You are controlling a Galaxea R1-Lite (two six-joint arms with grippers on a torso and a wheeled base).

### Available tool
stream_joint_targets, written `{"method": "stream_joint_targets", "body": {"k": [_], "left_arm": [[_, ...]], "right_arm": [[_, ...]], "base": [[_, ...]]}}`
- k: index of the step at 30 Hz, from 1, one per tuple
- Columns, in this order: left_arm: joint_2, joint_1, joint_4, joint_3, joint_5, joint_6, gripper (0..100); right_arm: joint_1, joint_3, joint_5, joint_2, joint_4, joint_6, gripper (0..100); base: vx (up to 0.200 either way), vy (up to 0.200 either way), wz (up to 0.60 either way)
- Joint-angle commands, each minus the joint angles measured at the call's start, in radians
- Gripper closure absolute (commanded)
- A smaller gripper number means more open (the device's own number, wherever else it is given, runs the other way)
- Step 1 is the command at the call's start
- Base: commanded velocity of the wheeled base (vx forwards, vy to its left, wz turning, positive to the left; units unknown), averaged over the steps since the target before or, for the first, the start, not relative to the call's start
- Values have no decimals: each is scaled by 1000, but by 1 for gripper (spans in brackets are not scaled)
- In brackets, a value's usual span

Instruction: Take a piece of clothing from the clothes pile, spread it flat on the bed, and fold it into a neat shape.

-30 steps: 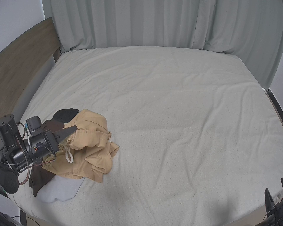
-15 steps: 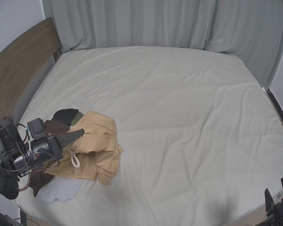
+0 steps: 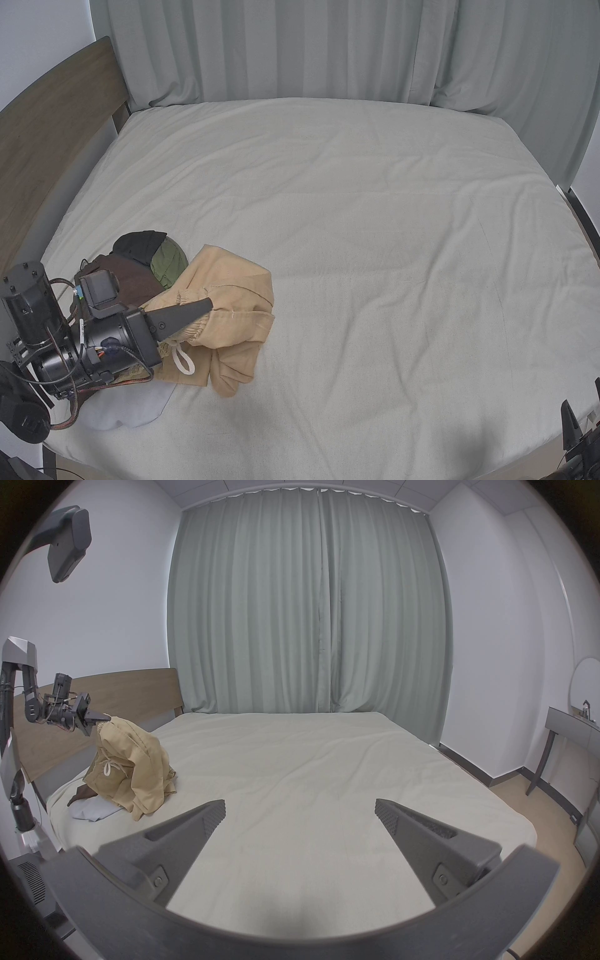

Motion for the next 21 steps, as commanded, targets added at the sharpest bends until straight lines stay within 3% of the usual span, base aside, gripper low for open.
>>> {"method": "stream_joint_targets", "body": {"k": [1, 6, 19, 21], "left_arm": [[11, -107, -29, -29, 90, -103, 100], [16, -193, -124, -45, 170, -213, 100], [45, -354, -154, -164, 500, -339, 100], [44, -358, -154, -166, 510, -341, 100]], "right_arm": [[0, 18, 0, -16, -1, -1, 0], [0, 18, 0, -16, -1, -1, 0], [0, 18, 0, -16, -1, 1, 0], [0, 18, 0, -16, -1, 1, 0]], "base": [[0, 0, 0], [0, 0, 0], [0, 0, 0], [0, 0, 0]]}}
